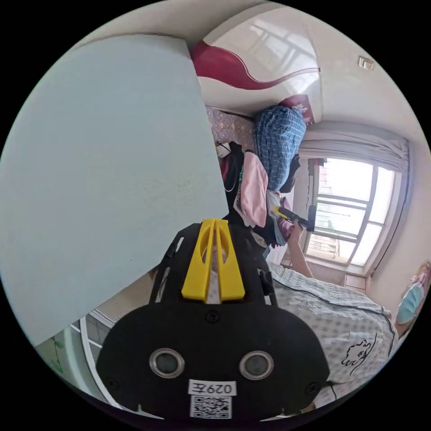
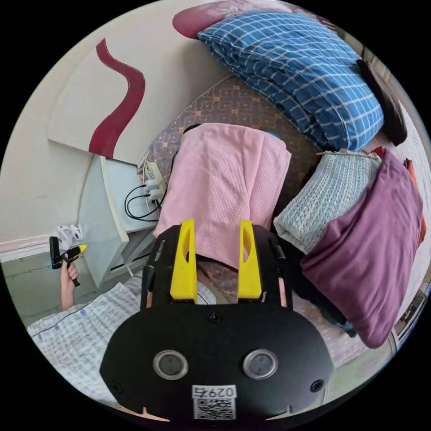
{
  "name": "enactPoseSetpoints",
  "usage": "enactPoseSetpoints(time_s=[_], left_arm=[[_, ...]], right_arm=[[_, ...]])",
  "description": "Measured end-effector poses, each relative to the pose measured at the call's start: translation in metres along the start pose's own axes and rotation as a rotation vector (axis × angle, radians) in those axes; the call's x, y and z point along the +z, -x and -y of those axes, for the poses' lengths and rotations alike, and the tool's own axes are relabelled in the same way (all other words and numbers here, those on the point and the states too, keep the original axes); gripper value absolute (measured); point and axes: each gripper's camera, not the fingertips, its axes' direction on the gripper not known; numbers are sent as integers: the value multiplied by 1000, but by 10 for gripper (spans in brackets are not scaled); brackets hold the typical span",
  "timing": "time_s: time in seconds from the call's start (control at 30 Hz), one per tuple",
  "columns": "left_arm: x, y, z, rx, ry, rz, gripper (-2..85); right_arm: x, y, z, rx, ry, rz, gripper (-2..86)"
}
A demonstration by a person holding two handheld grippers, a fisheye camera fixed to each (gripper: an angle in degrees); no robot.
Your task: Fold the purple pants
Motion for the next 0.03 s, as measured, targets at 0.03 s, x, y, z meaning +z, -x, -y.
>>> enactPoseSetpoints(time_s=[0.03], left_arm=[[-18, 14, -15, -27, -21, 3, -10]], right_arm=[[26, 12, 20, 14, 73, -94, 148]])
